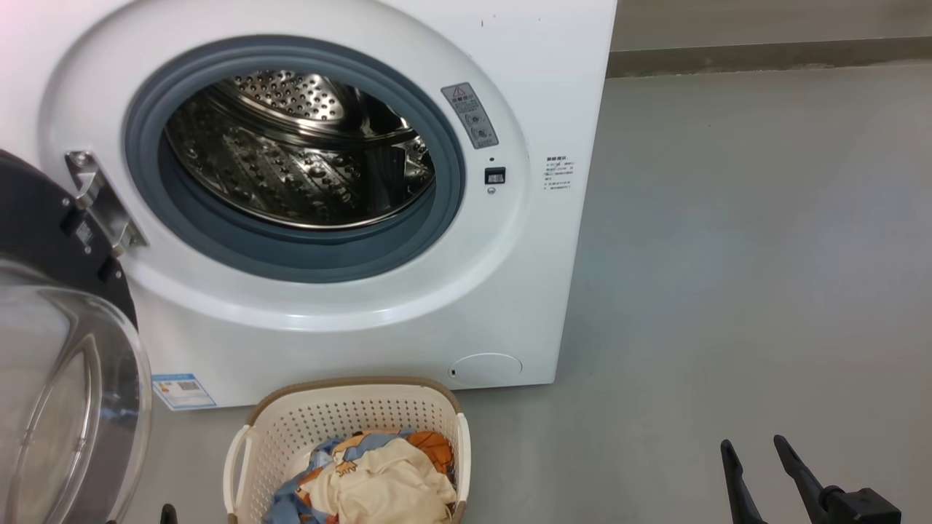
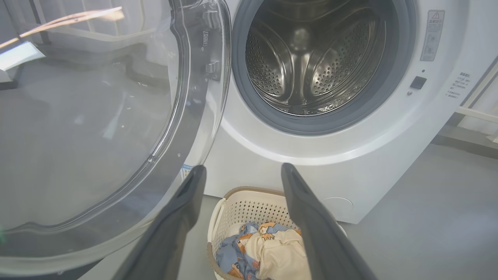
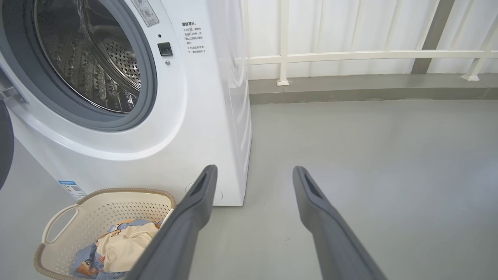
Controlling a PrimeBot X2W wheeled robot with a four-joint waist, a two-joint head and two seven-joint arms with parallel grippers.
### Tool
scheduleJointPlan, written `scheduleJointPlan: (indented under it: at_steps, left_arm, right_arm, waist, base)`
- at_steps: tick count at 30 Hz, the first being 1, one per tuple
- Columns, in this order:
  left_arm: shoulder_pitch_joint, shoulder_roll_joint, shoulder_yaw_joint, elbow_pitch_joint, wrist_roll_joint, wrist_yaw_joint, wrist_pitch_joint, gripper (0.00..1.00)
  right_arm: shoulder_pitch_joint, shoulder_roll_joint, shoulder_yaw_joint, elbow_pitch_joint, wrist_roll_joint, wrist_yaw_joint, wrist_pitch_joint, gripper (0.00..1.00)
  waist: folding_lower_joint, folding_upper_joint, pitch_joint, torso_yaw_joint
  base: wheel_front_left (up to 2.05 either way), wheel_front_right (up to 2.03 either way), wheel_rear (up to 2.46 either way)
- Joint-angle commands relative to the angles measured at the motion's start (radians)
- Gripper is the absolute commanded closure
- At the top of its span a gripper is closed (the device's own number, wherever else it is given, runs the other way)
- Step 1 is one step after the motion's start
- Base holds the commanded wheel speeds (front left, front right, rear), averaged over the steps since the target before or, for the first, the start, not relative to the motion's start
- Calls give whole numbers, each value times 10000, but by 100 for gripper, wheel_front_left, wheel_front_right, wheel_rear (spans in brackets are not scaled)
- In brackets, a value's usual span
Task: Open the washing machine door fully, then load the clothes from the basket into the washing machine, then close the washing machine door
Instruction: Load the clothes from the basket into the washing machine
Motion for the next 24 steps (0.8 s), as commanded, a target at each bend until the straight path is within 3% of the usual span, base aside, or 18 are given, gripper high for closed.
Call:
scheduleJointPlan:
  at_steps: [1,24]
  left_arm:
    - [-370,35,342,-199,81,-25,-63,0]
    - [-386,31,-19,-291,84,-25,-63,0]
  right_arm:
    - [-161,-127,272,-225,68,16,-120,0]
    - [-220,-127,328,-169,129,16,-120,0]
  waist:
    - [0,0,3,-5]
    - [0,0,127,-60]
  base:
    - [61,-61,0]
    - [5,-5,0]
